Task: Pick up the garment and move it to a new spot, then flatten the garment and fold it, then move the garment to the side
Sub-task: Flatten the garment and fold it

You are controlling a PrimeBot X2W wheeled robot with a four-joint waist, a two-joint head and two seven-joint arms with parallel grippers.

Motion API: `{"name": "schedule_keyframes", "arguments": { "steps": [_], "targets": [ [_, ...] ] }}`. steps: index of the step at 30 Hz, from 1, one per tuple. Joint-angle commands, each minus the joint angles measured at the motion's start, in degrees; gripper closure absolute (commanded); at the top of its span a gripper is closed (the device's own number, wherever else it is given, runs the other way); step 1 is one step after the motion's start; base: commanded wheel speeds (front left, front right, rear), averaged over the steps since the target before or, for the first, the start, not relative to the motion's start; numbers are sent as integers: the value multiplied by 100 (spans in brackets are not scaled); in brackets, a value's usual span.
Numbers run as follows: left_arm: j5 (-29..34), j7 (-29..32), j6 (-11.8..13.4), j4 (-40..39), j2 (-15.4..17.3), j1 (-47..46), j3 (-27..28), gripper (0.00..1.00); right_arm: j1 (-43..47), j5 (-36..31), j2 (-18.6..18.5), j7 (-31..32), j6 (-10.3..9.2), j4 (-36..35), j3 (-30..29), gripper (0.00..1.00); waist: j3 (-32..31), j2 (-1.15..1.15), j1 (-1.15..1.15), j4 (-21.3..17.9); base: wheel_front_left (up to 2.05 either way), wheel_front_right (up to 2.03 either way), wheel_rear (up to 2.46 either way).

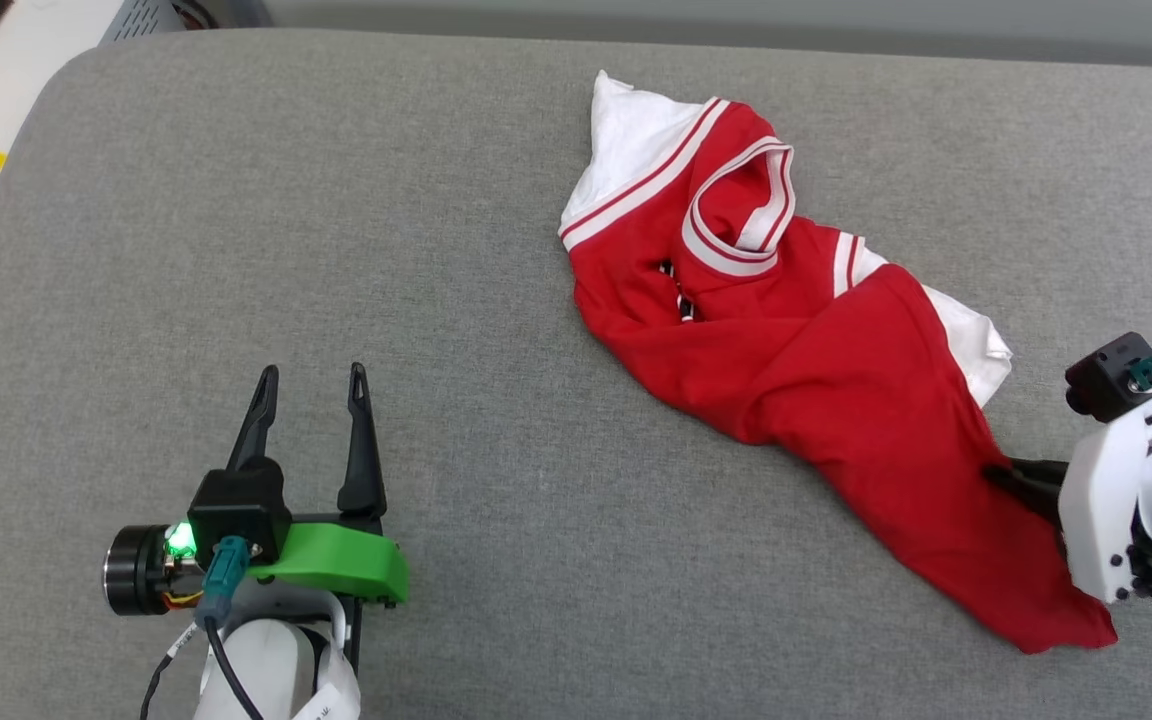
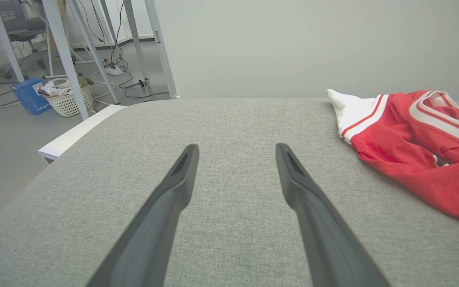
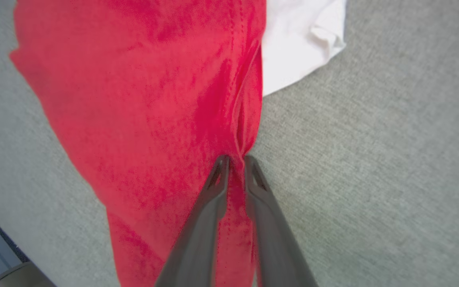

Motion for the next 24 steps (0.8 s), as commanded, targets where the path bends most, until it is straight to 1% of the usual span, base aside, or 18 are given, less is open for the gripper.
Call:
{"name": "schedule_keyframes", "arguments": {
  "steps": [1,4,7,9,11,14,17,19,21,24],
  "targets": [
    [75,-33,-26,13,18,29,27,0,70,-50,141,-106,5,-125,-37,100,-160,0,0,-75,0,0,0],
    [85,-33,-40,9,20,83,40,0,-103,-162,37,-371,5,-557,-349,100,-302,0,0,-81,0,0,0],
    [90,-33,-49,3,18,116,47,0,-212,-251,9,-491,5,-1088,-608,100,-404,0,0,-53,0,0,0],
    [92,-33,-48,-9,17,128,61,0,-290,-364,33,-498,5,-1458,-745,100,-443,0,0,-29,0,0,0],
    [88,-33,-46,-27,15,139,80,0,-372,-477,142,-473,5,-1764,-856,100,-463,0,0,1,0,0,0],
    [79,-33,-41,-49,11,159,106,0,-488,-693,450,-390,5,-2069,-892,100,-462,0,0,69,0,0,0],
    [66,-33,-32,-73,1,150,125,0,-628,-938,975,-261,5,-2193,-723,100,-400,0,0,165,0,0,0],
    [59,-33,-29,-79,-4,130,135,0,-708,-1075,1272,-222,5,-2143,-571,100,-358,0,0,215,0,0,0],
    [53,-33,-21,-79,-9,103,155,0,-779,-1165,1666,-161,5,-1983,-283,100,-301,0,0,273,0,0,0],
    [44,-33,-21,-80,-14,73,181,0,-845,-1246,2064,-69,5,-1634,189,100,-233,0,0,333,0,0,0]
  ]
}}
